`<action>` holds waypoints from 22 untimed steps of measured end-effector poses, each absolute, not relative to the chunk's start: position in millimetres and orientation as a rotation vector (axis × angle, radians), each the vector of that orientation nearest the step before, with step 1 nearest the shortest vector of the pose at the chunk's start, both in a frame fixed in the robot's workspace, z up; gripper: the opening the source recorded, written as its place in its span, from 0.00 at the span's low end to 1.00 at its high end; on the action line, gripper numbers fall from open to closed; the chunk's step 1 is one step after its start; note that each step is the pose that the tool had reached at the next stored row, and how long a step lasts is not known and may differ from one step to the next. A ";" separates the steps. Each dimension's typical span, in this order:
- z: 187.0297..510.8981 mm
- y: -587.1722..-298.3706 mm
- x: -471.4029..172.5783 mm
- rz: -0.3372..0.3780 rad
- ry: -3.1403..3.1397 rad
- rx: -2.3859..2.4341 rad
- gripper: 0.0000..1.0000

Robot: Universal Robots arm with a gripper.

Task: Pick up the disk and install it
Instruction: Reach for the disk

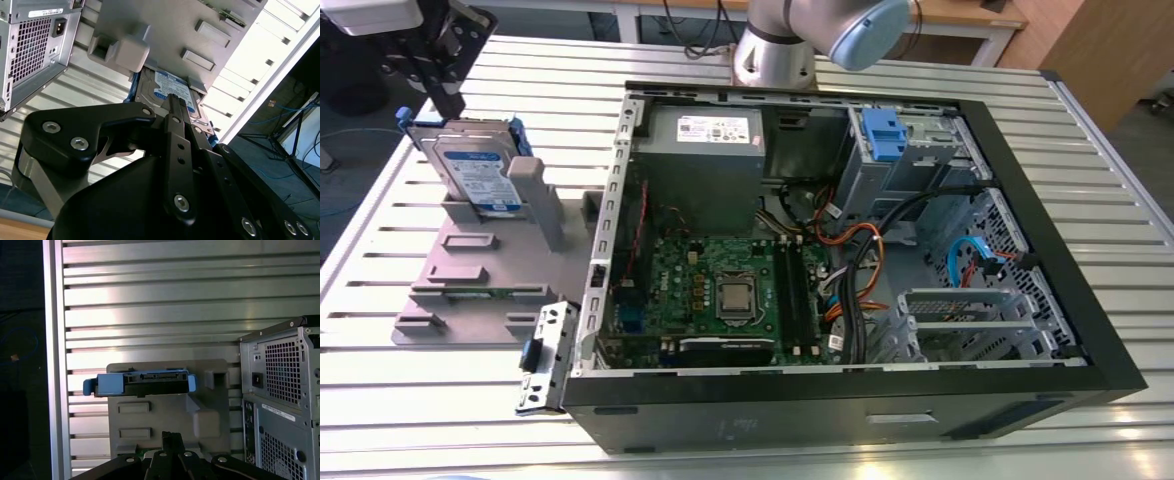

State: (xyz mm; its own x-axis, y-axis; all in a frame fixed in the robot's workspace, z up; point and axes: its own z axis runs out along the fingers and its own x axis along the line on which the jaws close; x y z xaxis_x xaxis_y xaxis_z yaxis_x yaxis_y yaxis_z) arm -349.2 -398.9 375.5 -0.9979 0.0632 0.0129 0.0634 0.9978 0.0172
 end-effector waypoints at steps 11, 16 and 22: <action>375.1 -399.0 -352.1 -0.028 -3.128 -0.099 0.11; 374.9 -399.0 -353.0 -0.028 -3.128 -0.099 0.11; 374.7 -398.9 -354.1 -0.027 -3.128 -0.099 0.11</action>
State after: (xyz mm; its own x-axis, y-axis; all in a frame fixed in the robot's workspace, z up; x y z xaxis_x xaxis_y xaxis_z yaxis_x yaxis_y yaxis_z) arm -354.1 -398.9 374.7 -0.9979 0.0632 0.0129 0.0634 0.9978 0.0171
